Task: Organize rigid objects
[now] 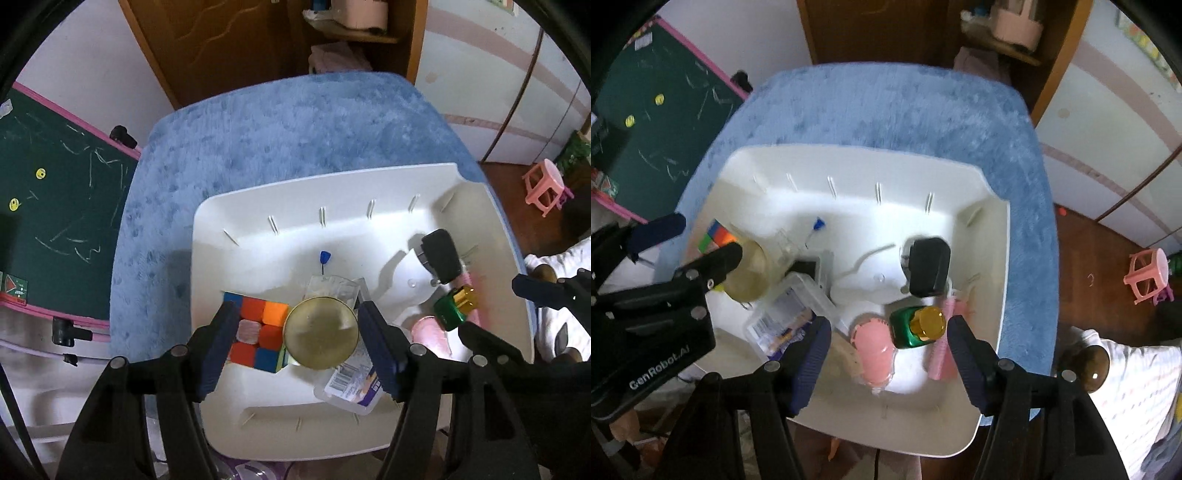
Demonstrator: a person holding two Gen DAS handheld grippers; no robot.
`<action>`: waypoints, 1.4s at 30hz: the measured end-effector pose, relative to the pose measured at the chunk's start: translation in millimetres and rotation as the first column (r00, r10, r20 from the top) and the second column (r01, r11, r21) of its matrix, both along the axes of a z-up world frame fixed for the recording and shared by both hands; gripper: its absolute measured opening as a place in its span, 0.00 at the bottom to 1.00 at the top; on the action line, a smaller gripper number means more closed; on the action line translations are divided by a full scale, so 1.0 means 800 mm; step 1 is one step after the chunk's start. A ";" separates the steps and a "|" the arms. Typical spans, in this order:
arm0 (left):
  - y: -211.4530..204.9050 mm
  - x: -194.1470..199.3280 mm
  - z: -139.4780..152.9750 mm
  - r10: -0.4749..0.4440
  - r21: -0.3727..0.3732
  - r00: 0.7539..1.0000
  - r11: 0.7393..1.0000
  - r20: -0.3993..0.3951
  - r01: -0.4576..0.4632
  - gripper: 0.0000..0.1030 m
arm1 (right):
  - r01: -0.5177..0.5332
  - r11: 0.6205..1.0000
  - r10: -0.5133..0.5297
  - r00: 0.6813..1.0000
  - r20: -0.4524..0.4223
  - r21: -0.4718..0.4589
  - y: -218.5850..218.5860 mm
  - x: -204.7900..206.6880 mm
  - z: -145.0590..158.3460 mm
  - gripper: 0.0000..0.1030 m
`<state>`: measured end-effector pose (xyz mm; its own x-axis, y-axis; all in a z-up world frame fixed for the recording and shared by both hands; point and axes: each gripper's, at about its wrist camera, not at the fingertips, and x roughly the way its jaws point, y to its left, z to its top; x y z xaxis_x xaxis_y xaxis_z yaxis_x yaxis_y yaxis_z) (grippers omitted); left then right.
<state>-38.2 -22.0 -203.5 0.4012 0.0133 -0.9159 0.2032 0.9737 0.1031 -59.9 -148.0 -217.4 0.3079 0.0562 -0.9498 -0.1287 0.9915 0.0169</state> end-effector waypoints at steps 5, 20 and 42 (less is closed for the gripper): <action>0.010 -0.009 0.033 0.001 -0.016 0.999 1.000 0.047 0.000 0.69 | 0.052 0.997 -0.054 0.997 0.054 0.051 -0.001 -0.011 0.045 0.64; 0.055 -0.033 0.143 0.095 -0.103 0.989 0.991 0.117 -0.083 0.75 | 0.134 0.983 -0.167 0.938 0.305 0.126 0.014 -0.044 0.189 0.64; 0.079 -0.066 0.203 0.174 -0.149 0.956 0.979 0.234 -0.142 0.77 | 0.091 0.987 -0.138 0.900 0.414 0.130 0.037 -0.074 0.236 0.72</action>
<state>-91.3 40.8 -40.8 0.6157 -0.0175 -0.7878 0.0300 0.9995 0.0012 -119.0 -118.3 -28.6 0.6875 0.0879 -0.7208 -0.0324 0.9954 0.0905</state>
